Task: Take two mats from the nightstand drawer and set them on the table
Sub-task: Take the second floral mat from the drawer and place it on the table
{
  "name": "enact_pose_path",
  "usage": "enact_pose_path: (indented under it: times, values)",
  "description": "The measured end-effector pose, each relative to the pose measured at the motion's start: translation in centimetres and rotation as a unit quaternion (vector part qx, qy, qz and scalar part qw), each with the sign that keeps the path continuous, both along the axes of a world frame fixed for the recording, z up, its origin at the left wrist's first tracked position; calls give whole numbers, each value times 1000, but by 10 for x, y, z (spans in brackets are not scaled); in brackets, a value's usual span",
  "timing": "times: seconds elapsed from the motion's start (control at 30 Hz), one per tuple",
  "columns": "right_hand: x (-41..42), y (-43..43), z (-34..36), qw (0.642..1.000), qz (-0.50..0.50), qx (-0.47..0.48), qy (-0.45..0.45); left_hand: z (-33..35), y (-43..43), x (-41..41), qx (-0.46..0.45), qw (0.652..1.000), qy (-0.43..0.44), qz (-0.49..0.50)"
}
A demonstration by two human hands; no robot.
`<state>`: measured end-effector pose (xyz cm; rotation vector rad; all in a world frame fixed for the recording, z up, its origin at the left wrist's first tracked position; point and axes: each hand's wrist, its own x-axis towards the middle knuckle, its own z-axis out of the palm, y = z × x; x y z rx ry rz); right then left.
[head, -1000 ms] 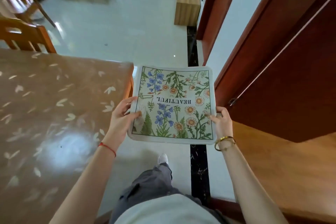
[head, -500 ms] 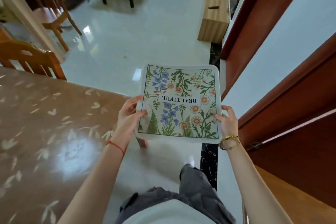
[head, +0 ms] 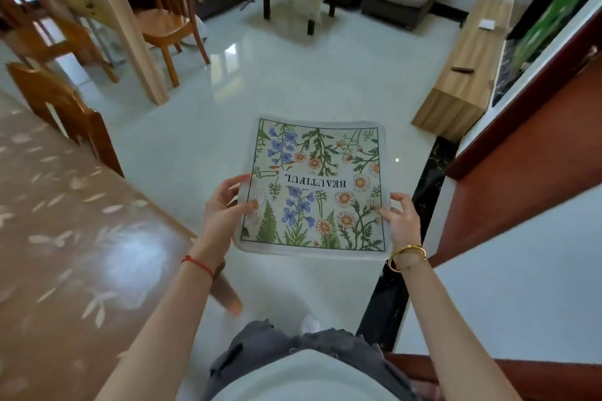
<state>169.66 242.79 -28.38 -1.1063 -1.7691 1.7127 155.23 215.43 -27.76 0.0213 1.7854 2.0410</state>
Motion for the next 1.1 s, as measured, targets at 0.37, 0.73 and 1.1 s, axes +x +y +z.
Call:
enact_pose_path:
  times: [0.37,0.73,1.1]
  values:
    - [-176,82,-4,991,130,-36,-2,-13,51,-112,-5,994,-9,112]
    - [-417,83,-5,968,245,-46,-14,-13,45,-288,-16,973,-9,230]
    - [-634,37,9,932,357,-64,-3,10,7,-436,-5,937,-36,347]
